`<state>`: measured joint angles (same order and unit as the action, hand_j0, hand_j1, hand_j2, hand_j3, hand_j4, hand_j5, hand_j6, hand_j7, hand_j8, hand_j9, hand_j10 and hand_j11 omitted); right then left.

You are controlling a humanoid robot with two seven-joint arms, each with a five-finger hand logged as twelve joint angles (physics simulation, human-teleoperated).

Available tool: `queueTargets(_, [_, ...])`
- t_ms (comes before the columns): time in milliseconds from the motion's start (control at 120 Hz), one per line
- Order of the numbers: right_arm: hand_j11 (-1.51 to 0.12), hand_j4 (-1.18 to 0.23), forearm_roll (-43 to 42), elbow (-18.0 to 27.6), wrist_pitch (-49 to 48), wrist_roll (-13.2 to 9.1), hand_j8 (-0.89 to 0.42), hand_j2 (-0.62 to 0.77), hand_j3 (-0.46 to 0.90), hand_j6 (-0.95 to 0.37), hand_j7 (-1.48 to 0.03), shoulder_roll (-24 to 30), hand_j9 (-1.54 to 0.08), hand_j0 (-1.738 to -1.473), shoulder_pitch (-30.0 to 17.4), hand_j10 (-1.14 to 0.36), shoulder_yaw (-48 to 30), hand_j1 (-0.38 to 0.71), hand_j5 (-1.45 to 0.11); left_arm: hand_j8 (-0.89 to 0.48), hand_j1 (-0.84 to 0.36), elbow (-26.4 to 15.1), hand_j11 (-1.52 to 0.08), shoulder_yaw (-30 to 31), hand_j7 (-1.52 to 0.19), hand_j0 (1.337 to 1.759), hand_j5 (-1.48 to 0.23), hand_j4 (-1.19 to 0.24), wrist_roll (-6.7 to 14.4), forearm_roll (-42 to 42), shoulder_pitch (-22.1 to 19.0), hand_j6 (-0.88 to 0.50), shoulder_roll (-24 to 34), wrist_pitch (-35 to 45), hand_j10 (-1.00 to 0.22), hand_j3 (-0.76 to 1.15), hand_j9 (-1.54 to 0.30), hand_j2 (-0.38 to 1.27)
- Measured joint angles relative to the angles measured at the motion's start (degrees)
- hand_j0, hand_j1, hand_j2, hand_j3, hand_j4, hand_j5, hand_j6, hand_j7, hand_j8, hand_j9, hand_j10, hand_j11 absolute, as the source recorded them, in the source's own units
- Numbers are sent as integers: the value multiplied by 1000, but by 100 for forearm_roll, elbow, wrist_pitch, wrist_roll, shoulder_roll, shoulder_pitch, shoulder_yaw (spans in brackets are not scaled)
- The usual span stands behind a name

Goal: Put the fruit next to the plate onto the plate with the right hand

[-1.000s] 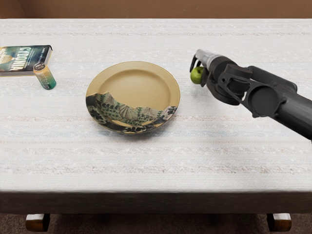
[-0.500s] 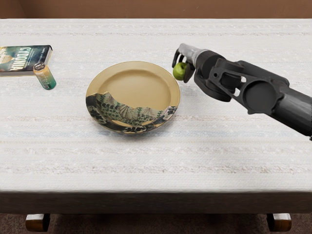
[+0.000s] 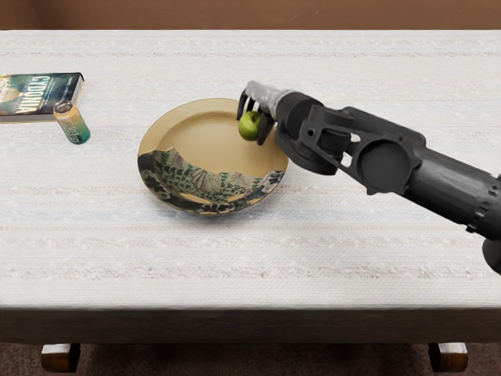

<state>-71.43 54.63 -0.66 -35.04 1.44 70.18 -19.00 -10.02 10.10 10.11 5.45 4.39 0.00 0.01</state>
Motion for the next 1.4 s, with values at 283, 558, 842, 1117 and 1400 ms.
queueTargets(283, [-987,-591,-13,-101,14,-1,-451,215,1,-435,-947,-135,-987,-1654,-1,-705,37,265,-997,0,349,0,0,0,0,1658,0,0,0,0,0,0,0,-1,0,0,0,0])
queueTargets(558, [-988,-592,-21,-100,17,-1,-451,213,1,-434,-949,-144,-988,-1654,-109,-706,78,264,-998,0,349,0,0,0,0,1658,0,0,0,0,0,0,0,1,0,0,0,0])
queueTargets(842, [-735,-472,-28,-101,13,2,-391,101,0,-377,-711,-144,-735,-1656,-168,-533,98,152,-741,0,349,0,0,0,0,1658,0,0,0,0,0,0,0,0,0,0,0,0])
queueTargets(1117, [-384,-272,-19,-58,-19,4,-251,-2,0,-247,-377,-144,-384,-1657,-106,-287,29,-42,-385,0,349,0,0,0,0,1658,0,0,0,0,0,0,0,-1,0,0,0,0])
queueTargets(1400, [-275,-207,785,725,-506,4,-202,-27,0,-202,-273,165,-275,-1658,-54,-210,-519,-108,-275,0,349,0,0,0,0,1658,0,0,0,0,0,0,0,0,0,0,0,0])
